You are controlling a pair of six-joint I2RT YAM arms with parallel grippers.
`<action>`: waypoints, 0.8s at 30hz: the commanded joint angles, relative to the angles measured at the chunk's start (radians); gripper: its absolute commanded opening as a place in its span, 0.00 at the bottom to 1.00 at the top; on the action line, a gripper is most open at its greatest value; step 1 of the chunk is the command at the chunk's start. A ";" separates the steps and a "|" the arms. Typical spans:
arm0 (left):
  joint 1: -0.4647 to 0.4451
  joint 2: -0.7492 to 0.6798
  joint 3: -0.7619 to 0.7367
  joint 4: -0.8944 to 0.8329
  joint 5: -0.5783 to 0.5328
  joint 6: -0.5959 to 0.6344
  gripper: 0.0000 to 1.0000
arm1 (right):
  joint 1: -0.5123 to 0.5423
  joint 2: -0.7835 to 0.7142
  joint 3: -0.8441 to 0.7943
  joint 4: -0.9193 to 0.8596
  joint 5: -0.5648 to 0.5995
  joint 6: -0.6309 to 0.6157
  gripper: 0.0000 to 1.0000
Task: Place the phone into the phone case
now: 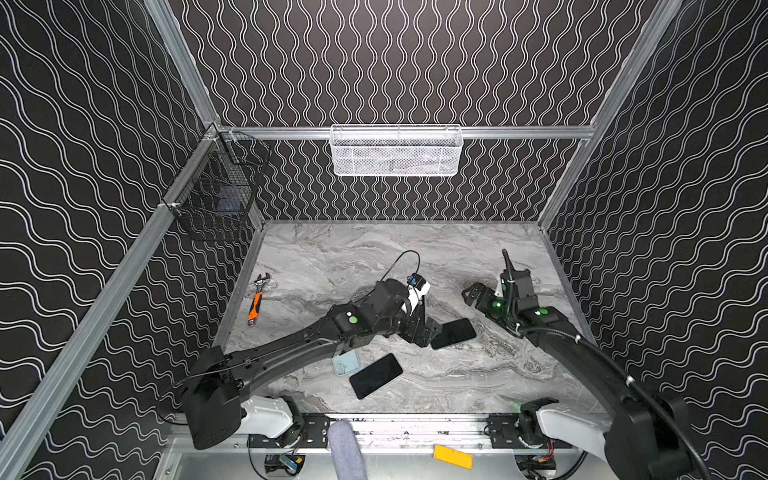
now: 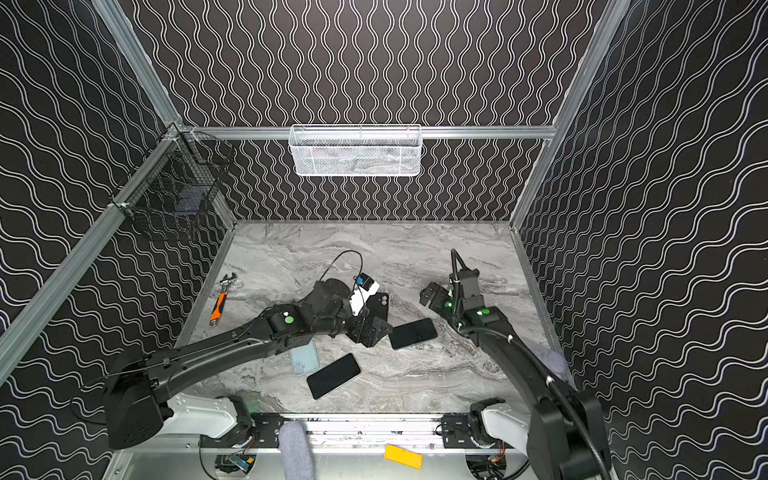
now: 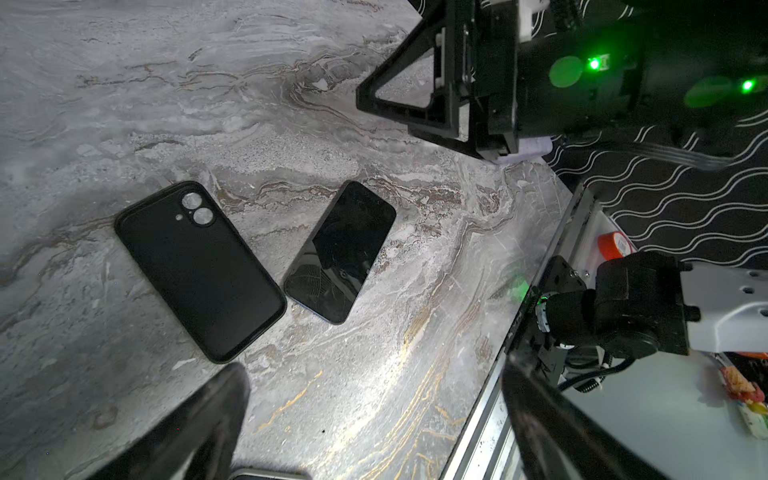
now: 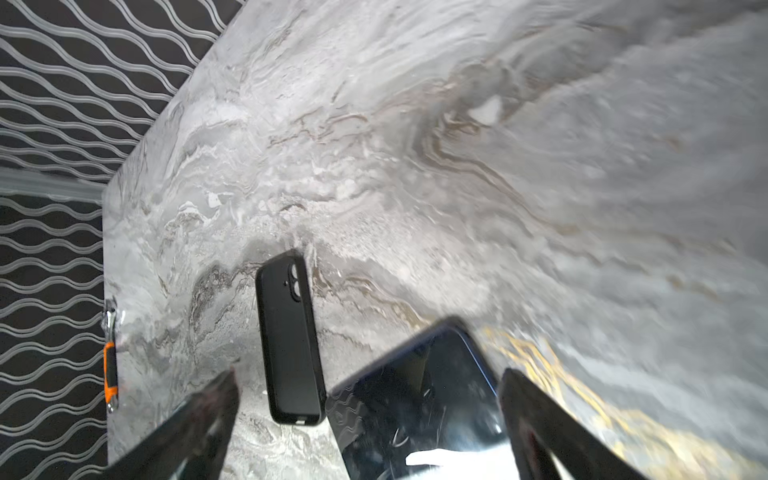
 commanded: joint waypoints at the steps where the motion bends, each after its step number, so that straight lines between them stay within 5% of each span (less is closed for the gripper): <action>1: 0.001 0.057 0.058 -0.039 0.075 0.099 0.99 | 0.003 -0.101 -0.081 -0.115 0.010 0.140 1.00; 12: 0.005 0.331 0.247 -0.012 0.278 0.114 0.99 | -0.001 -0.541 -0.293 -0.191 0.040 0.441 1.00; 24: 0.054 0.582 0.357 0.062 0.356 0.101 0.97 | -0.008 -0.552 -0.466 0.042 -0.142 0.589 1.00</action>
